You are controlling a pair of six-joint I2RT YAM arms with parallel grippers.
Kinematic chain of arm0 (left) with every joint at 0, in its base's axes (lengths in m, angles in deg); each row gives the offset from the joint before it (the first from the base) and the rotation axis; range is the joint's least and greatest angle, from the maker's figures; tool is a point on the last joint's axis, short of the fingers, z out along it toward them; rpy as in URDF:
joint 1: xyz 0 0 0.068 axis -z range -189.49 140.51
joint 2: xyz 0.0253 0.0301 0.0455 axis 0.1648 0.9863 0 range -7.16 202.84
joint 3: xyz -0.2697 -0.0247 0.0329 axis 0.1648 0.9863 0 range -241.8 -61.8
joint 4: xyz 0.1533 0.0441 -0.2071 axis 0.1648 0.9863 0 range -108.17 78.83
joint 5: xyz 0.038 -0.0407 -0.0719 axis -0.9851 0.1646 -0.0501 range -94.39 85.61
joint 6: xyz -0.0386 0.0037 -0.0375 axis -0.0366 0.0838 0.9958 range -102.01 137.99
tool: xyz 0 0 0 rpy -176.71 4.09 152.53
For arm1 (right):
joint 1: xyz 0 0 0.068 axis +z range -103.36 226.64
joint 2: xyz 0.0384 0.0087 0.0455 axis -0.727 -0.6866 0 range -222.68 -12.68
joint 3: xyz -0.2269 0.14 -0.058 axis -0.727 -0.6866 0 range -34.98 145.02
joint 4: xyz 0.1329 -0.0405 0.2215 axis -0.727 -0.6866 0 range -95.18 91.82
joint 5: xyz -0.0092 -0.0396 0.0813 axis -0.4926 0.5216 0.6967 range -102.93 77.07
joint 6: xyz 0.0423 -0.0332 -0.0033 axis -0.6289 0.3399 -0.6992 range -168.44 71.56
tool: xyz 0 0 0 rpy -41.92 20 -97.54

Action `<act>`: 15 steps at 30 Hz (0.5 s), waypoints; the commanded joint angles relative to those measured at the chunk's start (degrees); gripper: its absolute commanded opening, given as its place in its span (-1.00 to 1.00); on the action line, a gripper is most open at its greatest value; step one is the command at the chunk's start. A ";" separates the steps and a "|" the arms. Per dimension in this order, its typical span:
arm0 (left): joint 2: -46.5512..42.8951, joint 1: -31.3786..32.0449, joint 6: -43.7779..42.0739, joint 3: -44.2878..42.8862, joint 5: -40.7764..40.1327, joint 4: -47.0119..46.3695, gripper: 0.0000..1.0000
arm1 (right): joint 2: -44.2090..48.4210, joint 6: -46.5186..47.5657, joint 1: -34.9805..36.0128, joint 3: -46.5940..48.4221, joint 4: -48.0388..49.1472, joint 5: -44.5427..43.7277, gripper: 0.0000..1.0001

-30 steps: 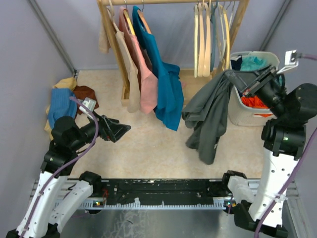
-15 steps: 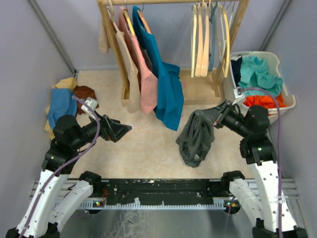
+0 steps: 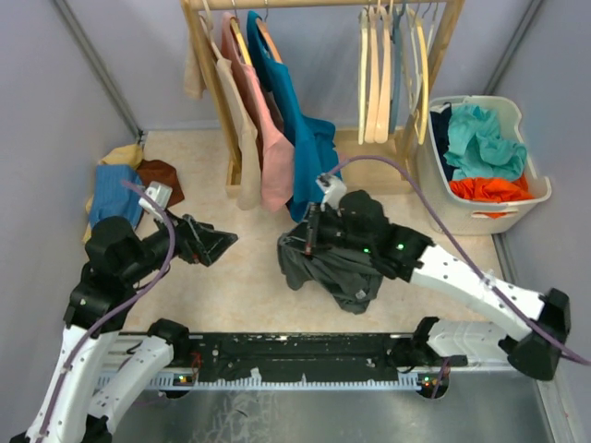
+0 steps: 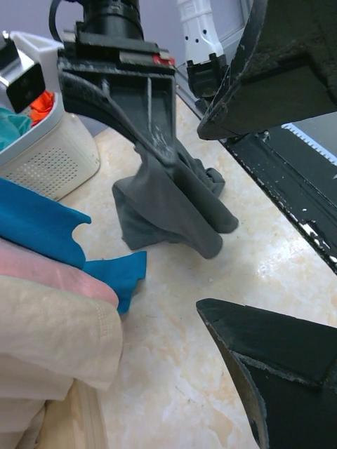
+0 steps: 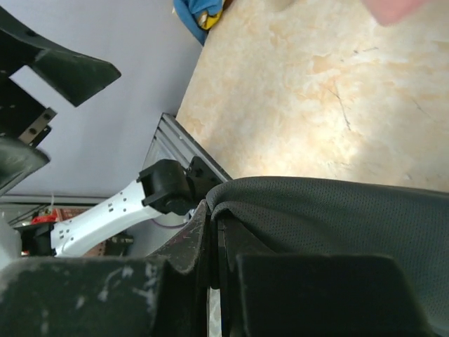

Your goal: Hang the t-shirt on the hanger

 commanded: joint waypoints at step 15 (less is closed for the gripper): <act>-3.44 0.32 -3.60 -16.25 -8.51 11.43 0.99 | -30.98 11.54 11.61 28.05 -0.85 4.92 -0.16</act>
